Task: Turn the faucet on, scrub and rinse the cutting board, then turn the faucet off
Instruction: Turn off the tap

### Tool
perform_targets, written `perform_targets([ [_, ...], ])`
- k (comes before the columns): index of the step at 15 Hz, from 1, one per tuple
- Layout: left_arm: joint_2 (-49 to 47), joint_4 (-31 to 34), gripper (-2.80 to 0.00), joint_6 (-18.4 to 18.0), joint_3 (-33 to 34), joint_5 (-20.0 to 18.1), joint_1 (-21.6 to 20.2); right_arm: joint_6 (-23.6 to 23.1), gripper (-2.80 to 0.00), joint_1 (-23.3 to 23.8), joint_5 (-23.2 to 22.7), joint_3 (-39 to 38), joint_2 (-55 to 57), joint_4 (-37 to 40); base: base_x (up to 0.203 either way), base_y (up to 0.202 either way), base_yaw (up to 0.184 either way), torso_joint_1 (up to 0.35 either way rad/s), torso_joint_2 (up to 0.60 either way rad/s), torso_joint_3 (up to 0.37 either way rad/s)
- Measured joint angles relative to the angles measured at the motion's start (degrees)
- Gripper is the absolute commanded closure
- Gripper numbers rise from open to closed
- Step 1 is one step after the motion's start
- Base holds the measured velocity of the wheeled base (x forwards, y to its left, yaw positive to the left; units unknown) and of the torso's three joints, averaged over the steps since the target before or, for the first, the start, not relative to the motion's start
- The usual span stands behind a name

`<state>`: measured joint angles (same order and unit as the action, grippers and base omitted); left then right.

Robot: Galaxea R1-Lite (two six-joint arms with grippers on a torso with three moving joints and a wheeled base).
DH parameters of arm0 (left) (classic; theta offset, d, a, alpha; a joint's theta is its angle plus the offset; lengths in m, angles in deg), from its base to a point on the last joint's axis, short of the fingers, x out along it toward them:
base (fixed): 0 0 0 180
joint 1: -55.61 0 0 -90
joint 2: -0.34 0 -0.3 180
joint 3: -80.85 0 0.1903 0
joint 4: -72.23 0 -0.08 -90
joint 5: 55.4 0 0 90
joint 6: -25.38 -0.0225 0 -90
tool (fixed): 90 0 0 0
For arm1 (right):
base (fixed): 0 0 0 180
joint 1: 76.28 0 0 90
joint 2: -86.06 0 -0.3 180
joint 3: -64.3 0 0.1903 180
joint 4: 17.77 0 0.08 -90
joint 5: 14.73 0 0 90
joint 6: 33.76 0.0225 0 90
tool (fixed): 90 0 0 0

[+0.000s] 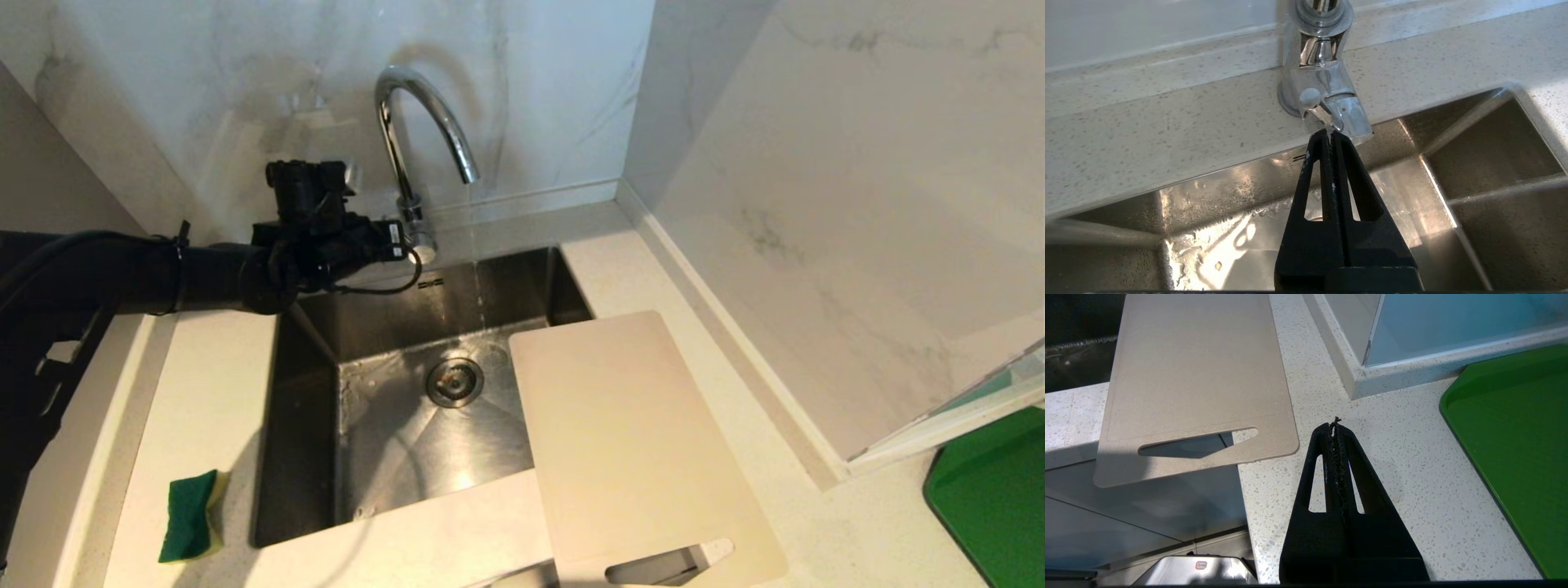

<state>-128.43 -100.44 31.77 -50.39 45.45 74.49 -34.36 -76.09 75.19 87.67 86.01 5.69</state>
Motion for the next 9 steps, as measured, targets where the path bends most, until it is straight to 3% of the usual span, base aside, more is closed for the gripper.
perform_targets([
  [9, -2.93, -0.61, 0.00, -0.13, -3.51, 0.59, 0.13, 0.00, 0.00, 0.00, -0.02, 0.00, 0.00, 0.00, 0.000, 0.000, 0.000, 0.000, 0.00, 0.000],
])
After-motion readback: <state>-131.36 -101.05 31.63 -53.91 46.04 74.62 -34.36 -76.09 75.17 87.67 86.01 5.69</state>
